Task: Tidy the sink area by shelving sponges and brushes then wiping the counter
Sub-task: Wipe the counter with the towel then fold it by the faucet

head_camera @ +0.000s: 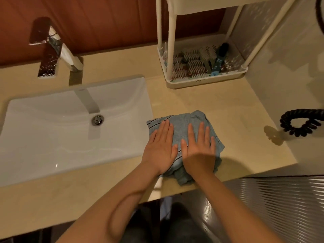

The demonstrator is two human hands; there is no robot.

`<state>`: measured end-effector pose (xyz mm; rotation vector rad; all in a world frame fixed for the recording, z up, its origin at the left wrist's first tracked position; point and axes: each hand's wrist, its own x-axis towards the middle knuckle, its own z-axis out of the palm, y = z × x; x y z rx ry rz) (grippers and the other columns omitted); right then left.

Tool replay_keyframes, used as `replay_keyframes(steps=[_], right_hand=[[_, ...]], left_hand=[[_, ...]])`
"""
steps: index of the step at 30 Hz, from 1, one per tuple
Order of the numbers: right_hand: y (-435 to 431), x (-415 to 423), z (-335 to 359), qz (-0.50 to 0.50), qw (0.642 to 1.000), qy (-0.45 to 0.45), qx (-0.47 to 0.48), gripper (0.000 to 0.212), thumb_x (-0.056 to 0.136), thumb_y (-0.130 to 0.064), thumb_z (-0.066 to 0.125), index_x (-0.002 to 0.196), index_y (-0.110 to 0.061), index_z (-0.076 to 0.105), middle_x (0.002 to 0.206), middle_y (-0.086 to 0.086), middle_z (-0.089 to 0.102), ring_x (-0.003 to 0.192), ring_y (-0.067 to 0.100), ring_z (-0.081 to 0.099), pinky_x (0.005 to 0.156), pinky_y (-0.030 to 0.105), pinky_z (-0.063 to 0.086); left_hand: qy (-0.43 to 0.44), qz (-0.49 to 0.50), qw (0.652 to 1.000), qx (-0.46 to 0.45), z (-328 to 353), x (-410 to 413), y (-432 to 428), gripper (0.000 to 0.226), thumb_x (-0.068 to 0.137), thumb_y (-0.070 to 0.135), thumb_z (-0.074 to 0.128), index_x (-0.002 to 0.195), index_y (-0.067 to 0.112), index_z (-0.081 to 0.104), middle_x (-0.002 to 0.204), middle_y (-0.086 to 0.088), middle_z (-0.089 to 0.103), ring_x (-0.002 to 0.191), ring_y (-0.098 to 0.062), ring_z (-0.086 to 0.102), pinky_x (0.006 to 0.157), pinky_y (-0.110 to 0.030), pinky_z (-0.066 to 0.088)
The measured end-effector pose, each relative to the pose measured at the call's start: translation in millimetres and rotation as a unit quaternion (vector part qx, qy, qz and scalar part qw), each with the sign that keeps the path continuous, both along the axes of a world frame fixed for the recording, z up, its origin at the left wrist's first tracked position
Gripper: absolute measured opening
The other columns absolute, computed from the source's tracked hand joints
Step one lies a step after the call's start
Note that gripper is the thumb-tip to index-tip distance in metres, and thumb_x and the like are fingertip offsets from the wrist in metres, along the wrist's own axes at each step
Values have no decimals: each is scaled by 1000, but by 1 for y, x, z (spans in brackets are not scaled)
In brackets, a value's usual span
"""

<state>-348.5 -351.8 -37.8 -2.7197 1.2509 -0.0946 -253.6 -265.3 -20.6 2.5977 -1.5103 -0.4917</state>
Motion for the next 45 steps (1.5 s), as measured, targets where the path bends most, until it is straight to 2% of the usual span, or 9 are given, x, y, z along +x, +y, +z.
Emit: replay_keyframes(steps=[4, 8, 12, 21, 24, 29, 34, 37, 45], right_hand=[[25, -16, 7, 0, 999, 28, 37, 58, 89, -42, 29, 136, -13, 46, 140, 23, 45, 128, 38, 45, 101, 51, 38], [61, -24, 17, 9, 996, 33, 82, 69, 84, -48, 23, 139, -11, 41, 144, 23, 38, 131, 39, 41, 102, 50, 37], [95, -24, 30, 106, 977, 106, 151, 96, 61, -62, -9, 148, -21, -6, 156, 16, -13, 145, 32, -7, 115, 45, 12], [109, 2, 60, 344, 917, 95, 180, 64, 90, -47, 42, 147, -28, 18, 157, 2, 8, 141, 23, 12, 109, 35, 20], [114, 11, 57, 382, 909, 60, 156, 72, 87, -45, 52, 147, -23, 19, 158, 6, 4, 145, 25, 2, 113, 39, 13], [112, 27, 51, 450, 877, 136, 101, 88, 86, -55, 48, 148, -25, -8, 147, 1, -28, 132, 17, -32, 113, 38, -16], [131, 46, 52, 519, 842, 139, 40, 91, 70, -69, 31, 148, -26, 11, 156, 8, 6, 141, 29, -3, 113, 47, 0], [165, 62, 49, 534, 826, 154, 98, 87, 80, -66, 36, 146, -31, -10, 154, 5, -21, 141, 28, -22, 114, 48, -15], [265, 137, 44, 603, 779, 163, 62, 81, 88, -52, 48, 148, -31, -2, 156, 11, -16, 143, 32, -16, 112, 52, -15]], left_hand=[[2, 11, 999, -31, -5, -19, 27, 71, 86, 44, 3, 147, 7, -3, 154, -6, -10, 141, -17, -12, 115, -34, -3], [-10, 16, 999, -43, -4, -26, 68, 62, 90, 39, 30, 141, 4, 34, 148, -11, 37, 137, -21, 33, 107, -43, 25], [0, 8, 998, -67, -2, -12, 121, 64, 94, 45, 16, 147, 14, 1, 155, 1, -6, 143, -11, -9, 116, -24, -8], [5, 34, 998, -47, 0, 39, 219, 71, 88, 63, 1, 147, 24, -4, 155, 7, -7, 141, -2, -14, 115, -21, -9], [25, 78, 995, -51, 7, 30, 209, 75, 84, 56, 4, 148, 18, 0, 154, 6, -7, 138, -4, -14, 118, -28, -2], [18, 232, 967, -108, -3, -1, 187, 67, 92, 49, 9, 148, 15, -8, 147, 10, -18, 138, -3, -17, 114, -23, -9], [-4, 188, 977, -105, -9, 21, 224, 67, 86, 53, 4, 143, 23, -15, 151, 10, -18, 139, -2, -20, 113, -20, -12], [-31, 166, 982, -89, -7, 47, 263, 67, 88, 54, 7, 145, 24, -10, 152, 10, -13, 142, -3, -12, 112, -18, -14], [-21, 213, 973, -84, -9, 108, 377, 67, 91, 57, 17, 149, 23, 9, 156, 7, 7, 142, 1, -1, 114, -16, -6]])
